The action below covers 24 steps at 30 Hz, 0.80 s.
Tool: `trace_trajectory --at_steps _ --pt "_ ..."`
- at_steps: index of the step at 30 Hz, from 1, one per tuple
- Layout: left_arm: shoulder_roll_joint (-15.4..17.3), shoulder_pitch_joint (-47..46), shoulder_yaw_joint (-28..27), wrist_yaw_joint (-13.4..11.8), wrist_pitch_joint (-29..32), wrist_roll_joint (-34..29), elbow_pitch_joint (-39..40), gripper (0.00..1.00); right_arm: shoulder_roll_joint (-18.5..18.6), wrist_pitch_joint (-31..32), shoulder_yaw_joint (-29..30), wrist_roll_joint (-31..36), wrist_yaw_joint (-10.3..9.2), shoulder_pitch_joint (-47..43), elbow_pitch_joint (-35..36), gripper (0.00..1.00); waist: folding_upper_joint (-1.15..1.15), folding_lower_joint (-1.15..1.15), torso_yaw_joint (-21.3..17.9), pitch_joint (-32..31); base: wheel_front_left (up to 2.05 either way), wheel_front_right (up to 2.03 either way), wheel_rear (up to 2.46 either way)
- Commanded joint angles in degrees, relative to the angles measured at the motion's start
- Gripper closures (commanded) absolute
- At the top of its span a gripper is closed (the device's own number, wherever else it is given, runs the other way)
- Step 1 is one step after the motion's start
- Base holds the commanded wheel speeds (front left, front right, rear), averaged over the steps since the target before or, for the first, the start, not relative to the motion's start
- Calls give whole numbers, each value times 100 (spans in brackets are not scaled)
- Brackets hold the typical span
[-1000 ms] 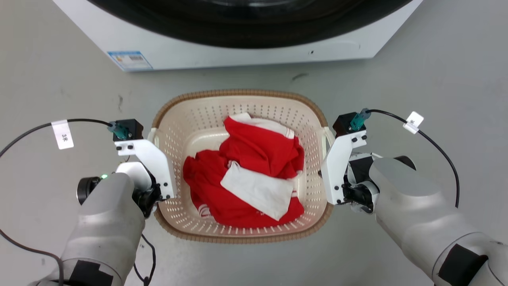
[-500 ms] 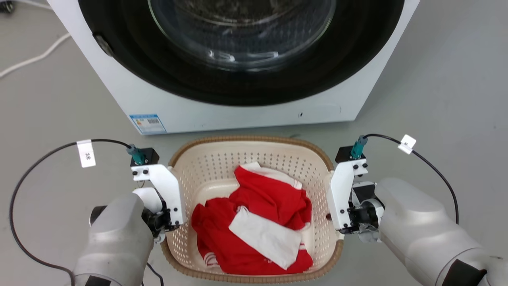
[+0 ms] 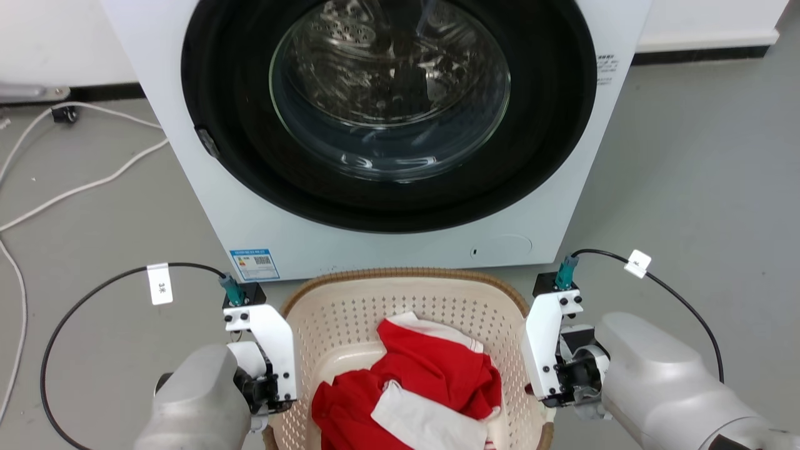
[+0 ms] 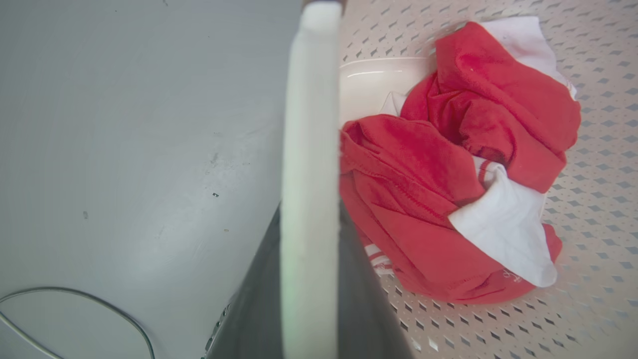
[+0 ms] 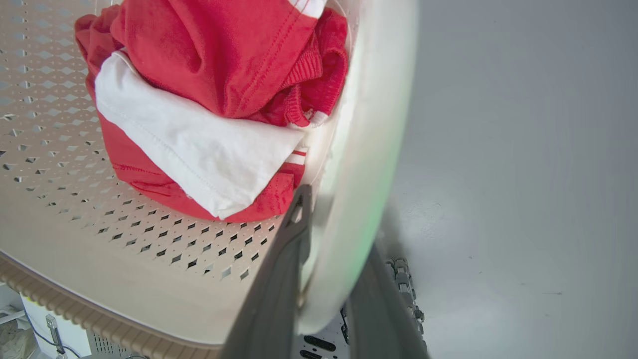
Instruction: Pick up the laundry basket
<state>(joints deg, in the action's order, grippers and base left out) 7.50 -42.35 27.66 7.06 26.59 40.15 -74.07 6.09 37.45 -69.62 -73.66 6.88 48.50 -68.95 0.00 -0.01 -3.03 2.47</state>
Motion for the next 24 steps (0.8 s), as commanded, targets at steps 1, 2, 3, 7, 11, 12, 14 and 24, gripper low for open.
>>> trace_trajectory --at_steps 1,2,3,7,11,12,14,24 --pt "-221 83 35 76 63 87 71 100 -238 46 10 -108 109 -74 97 100 0 1 13 -167 0 0 0" --pt "-223 111 43 76 105 101 69 100 -241 91 11 -124 109 -107 80 100 0 1 14 -194 0 0 0" --pt "-229 142 53 76 137 114 69 100 -244 121 4 -135 109 -130 68 100 0 1 15 -219 0 0 0" --pt "-256 251 78 76 282 194 63 100 -249 173 -13 -154 109 -204 20 100 0 1 20 -306 0 0 0" --pt "-266 306 114 77 354 244 64 100 -248 188 -24 -167 109 -246 -16 100 0 1 24 -361 0 0 0" --pt "-270 313 124 77 346 259 63 100 -250 190 -26 -170 109 -255 -25 100 0 1 24 -364 0 0 0" --pt "-284 304 150 77 321 277 63 100 -256 195 -31 -179 109 -273 -43 100 0 1 29 -367 0 0 0" --pt "-338 260 251 77 312 393 67 100 -303 134 -53 -185 110 -260 -68 100 0 1 37 -340 0 0 0"
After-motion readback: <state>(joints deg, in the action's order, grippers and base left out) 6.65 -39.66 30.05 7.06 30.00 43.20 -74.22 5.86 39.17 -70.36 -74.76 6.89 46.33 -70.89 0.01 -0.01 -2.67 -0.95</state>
